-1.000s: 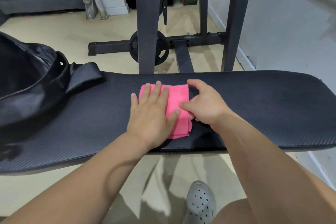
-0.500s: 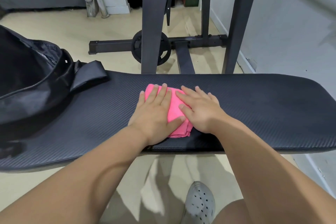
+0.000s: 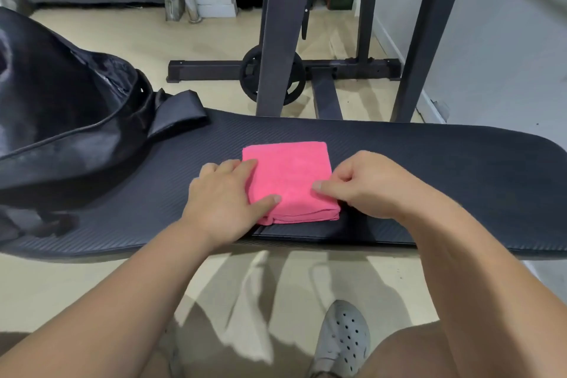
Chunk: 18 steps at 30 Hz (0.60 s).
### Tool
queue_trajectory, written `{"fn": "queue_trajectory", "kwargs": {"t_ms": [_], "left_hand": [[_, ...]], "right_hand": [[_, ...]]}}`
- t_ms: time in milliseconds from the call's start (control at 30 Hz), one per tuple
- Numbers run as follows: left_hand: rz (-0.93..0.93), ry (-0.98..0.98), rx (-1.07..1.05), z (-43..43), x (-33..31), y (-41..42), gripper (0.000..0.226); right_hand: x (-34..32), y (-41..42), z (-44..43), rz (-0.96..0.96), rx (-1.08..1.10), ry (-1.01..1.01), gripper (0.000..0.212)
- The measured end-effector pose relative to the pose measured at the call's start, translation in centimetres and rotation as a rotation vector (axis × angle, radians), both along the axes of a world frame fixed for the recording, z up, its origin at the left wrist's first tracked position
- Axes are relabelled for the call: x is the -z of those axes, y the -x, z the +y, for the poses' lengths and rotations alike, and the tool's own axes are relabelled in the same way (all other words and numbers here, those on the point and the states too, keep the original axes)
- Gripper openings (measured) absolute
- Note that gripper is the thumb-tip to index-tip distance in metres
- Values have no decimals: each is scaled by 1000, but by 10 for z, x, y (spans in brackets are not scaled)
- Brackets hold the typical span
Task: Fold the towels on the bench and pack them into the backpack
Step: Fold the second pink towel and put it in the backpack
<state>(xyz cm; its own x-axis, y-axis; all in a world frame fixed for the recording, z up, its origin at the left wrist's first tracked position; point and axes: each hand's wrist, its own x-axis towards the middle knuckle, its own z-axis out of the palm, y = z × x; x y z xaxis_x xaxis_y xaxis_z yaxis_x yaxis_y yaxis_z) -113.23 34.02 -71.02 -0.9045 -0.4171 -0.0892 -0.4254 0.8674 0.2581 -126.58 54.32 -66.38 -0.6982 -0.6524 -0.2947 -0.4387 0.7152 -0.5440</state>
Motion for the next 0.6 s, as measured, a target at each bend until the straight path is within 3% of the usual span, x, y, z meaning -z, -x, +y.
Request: {"fn": "queue_trajectory", "kwargs": {"t_ms": [100,133,200,267,433,600], "left_hand": [[-23,2,48,-7,3,-1,97],[-5,-29,43,-11,3,0,95],[67,-128,13,-22,4,5,89],[136,-235,-43,-33,4,14,91],[105,-386,-21,-45,-4,42,117],[-93,-263,196,-43,-18,61,113]], "right_hand": [[15,15,-1,134,177,228,27],[20,18,-3,158,196,241,30],[36,24,-7,146,116,163,75],[45,24,-14,153,20,78,98],[44,35,-25,140,-94,46,104],[29,47,-17,89,-137,-24,104]]}}
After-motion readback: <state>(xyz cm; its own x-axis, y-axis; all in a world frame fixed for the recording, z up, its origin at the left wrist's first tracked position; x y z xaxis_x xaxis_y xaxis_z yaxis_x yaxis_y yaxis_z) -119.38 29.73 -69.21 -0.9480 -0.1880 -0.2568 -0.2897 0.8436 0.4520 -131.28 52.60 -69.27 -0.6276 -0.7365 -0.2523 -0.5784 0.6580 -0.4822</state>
